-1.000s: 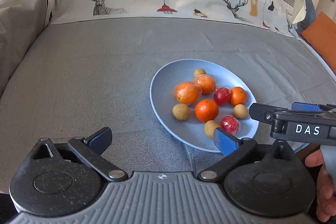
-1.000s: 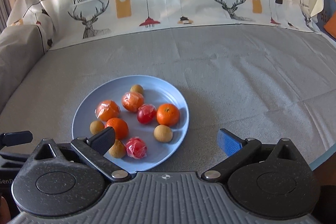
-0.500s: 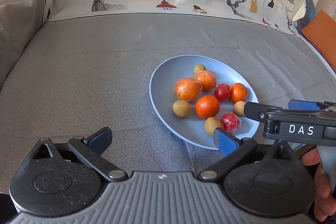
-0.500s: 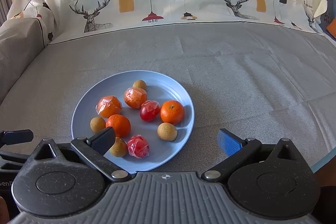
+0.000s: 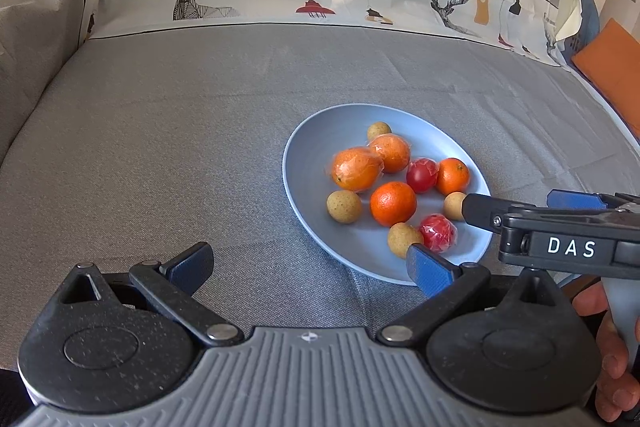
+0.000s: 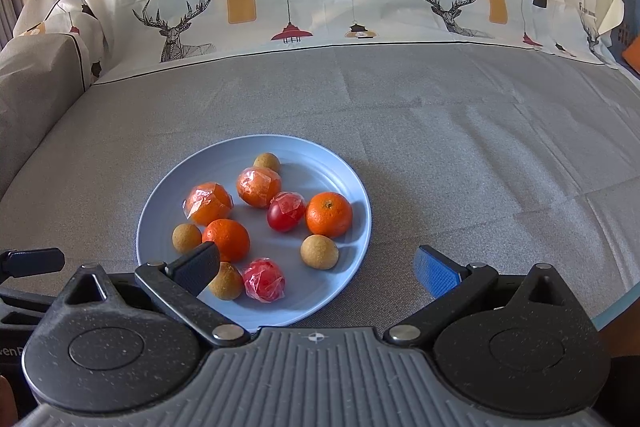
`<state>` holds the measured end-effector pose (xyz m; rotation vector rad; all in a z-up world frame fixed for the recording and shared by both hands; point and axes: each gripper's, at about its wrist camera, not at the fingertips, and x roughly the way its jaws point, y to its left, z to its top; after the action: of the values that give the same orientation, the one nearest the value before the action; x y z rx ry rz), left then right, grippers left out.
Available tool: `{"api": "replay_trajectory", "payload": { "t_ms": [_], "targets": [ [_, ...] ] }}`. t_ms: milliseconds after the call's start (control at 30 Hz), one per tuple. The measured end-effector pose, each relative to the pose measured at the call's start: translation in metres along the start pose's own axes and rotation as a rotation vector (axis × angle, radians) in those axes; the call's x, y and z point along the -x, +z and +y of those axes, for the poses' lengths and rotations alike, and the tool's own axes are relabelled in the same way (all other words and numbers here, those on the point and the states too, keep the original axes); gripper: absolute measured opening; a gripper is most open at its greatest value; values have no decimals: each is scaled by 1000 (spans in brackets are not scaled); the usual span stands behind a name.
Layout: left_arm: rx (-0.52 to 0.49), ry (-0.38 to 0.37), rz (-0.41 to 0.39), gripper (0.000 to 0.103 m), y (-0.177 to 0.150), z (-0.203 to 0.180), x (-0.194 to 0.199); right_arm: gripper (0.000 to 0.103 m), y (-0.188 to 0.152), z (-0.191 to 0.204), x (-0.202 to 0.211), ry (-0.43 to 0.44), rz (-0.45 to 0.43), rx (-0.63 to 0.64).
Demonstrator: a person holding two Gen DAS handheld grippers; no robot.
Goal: Organize fruits
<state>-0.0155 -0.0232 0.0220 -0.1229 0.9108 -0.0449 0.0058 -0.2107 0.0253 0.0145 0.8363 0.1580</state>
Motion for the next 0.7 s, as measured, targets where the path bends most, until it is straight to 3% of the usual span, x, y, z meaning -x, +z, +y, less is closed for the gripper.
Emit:
{"api": "replay_trajectory", "payload": {
  "t_ms": [700],
  "targets": [
    [-3, -14, 5, 102, -1, -3, -2, 102, 0, 1, 0, -1, 0, 0]
  ]
}}
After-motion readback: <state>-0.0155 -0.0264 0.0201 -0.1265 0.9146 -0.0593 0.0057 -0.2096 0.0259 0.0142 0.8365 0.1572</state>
